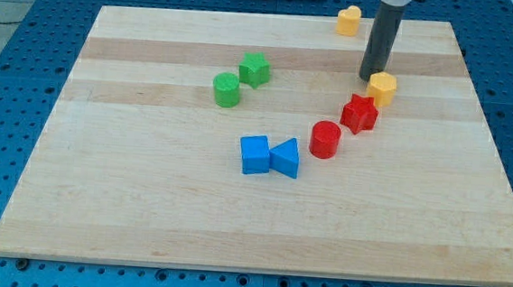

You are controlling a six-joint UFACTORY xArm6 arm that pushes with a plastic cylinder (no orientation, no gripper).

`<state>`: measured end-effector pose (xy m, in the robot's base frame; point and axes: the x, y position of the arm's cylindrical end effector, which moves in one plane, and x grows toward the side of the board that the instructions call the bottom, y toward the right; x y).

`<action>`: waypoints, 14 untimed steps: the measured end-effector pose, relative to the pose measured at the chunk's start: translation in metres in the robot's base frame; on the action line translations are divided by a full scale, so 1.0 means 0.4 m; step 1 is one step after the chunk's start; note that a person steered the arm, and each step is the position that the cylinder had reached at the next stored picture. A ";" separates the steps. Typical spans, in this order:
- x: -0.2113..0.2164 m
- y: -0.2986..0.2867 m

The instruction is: Push the blue triangle close to the red circle

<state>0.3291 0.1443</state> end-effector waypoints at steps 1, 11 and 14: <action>0.001 0.000; 0.498 -0.440; 0.484 -0.339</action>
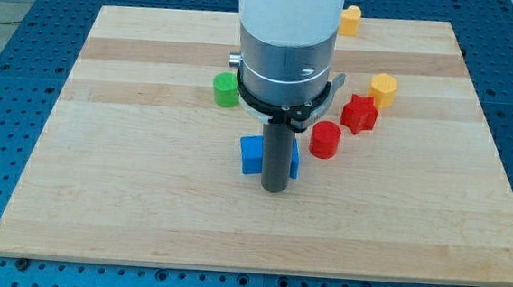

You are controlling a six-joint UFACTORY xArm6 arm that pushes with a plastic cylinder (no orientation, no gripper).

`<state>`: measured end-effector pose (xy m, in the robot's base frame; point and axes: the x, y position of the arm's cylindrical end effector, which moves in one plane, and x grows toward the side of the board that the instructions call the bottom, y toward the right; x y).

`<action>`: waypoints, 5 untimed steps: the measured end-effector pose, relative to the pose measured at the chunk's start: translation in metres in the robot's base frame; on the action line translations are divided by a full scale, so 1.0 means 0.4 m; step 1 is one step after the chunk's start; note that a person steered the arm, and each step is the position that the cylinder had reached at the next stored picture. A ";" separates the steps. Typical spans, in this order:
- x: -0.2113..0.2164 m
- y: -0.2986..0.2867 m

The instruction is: Push the blue triangle close to the red circle

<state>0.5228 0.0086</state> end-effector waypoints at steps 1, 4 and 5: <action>-0.018 0.000; -0.026 0.070; 0.064 0.056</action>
<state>0.5484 0.0310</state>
